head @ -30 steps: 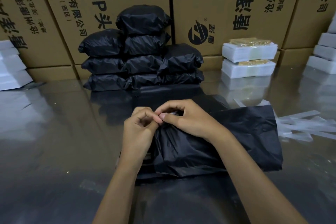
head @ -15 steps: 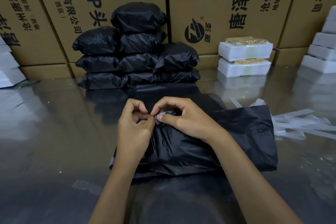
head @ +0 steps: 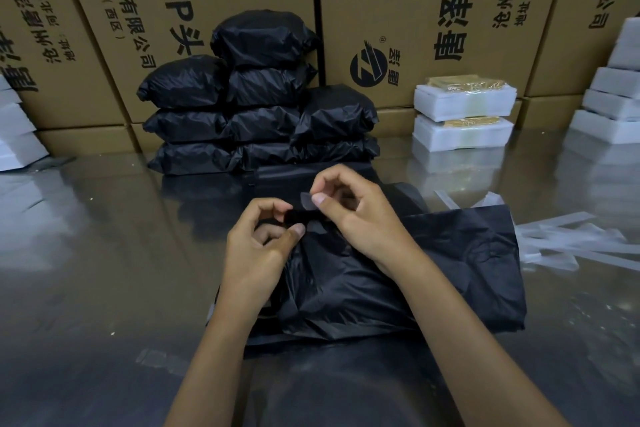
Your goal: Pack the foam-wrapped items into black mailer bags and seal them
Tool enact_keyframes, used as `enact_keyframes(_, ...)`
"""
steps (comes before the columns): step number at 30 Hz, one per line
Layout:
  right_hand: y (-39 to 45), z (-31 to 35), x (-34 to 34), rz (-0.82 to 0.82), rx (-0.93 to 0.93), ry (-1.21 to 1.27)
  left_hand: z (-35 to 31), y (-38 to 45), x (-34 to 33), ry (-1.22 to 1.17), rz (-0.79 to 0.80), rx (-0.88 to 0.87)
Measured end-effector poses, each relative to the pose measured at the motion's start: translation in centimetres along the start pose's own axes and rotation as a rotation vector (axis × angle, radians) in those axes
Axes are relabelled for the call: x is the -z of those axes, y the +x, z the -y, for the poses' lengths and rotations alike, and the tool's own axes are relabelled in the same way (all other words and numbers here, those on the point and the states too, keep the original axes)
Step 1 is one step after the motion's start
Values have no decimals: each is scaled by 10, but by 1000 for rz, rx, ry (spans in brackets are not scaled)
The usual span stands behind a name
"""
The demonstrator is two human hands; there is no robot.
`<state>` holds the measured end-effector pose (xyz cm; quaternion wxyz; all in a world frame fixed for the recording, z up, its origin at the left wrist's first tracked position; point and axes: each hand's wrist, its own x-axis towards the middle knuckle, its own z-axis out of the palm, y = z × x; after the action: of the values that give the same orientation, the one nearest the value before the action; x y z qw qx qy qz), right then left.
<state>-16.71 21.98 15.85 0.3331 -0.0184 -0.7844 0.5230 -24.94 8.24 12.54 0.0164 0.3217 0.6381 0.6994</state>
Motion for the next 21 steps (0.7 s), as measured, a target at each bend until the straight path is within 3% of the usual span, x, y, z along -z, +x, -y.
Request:
enact_keyframes(4, 3, -1, 4, -268, -12, 91, 0, 0, 2, -56, 5, 76)
enact_keyframes(7, 3, -1, 2, -274, -49, 135, -1, -2, 0, -104, -18, 111)
enact_keyframes(10, 3, 2, 0, -270, -42, 137, -3, -2, -8, -40, -100, 4)
enact_keyframes(16, 3, 3, 21, -384, -26, 98, 2, -8, -12, 318, -260, -71)
enact_keyframes(21, 2, -3, 47, -496, -94, 70, 7, -17, -19, 734, -233, 3)
